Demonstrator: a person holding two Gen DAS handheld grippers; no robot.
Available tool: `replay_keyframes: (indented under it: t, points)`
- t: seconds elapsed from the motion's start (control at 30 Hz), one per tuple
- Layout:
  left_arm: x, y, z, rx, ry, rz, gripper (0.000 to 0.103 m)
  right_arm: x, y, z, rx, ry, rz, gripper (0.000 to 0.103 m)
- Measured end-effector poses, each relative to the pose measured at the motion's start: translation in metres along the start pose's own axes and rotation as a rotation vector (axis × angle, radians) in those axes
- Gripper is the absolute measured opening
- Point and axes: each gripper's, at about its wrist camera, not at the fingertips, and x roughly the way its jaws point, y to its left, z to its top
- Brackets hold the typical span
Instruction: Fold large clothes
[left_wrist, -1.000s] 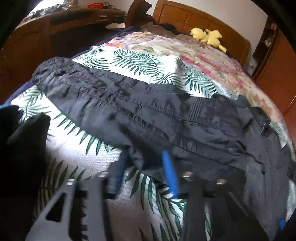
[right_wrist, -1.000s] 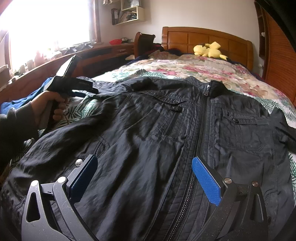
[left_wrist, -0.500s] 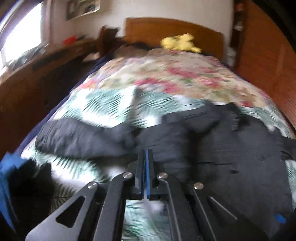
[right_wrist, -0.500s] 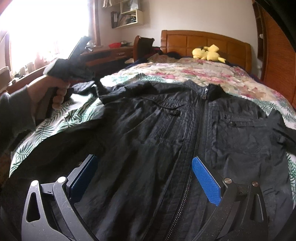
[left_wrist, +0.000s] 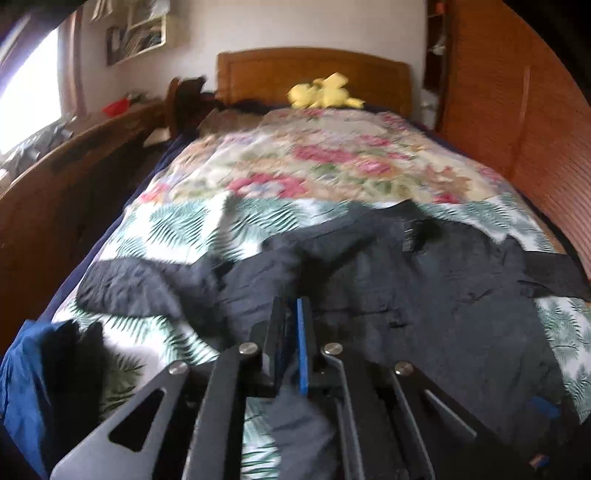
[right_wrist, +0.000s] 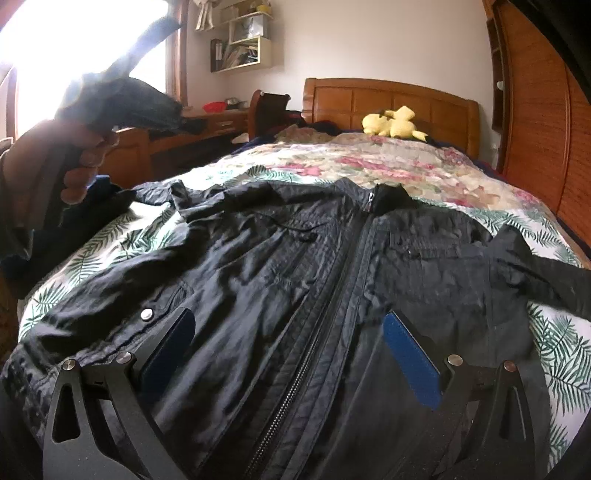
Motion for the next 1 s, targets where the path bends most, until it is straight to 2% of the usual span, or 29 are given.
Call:
replay_keyframes:
  t: [0.13,0.23,0.33,0.53,0.73,0.87,0.93,0.97,1.0]
  points:
    - [0.024,0.039,-0.012,-0.060,0.043,0.060,0.018,0.004,-0.001,0.000,0.005,0.007,0.002,0.103]
    - [0.042,0.065,-0.020,-0.118,0.080,0.076,0.021,0.008,0.000,-0.001,-0.001,0.015,0.000,0.103]
    - [0.060,0.085,-0.028,-0.181,0.110,0.058,0.022,0.010,0.002,-0.001,-0.011,0.018,-0.005,0.103]
    - [0.086,0.100,-0.037,-0.276,0.140,-0.021,0.022,0.014,0.004,-0.002,-0.023,0.025,-0.006,0.103]
    - [0.108,0.108,-0.031,-0.337,0.145,-0.032,0.023,0.016,0.003,-0.002,-0.017,0.035,0.005,0.103]
    - [0.123,0.120,-0.024,-0.396,0.158,0.040,0.023,0.019,0.002,-0.002,-0.007,0.040,0.012,0.103]
    - [0.128,0.122,-0.019,-0.384,0.157,0.087,0.022,0.019,0.001,-0.002,0.000,0.043,0.017,0.103]
    - [0.129,0.122,-0.018,-0.375,0.151,0.094,0.020,0.020,0.000,-0.002,0.003,0.044,0.019,0.103]
    - [0.131,0.123,-0.019,-0.369,0.147,0.092,0.013,0.020,-0.001,-0.002,0.005,0.048,0.022,0.103]
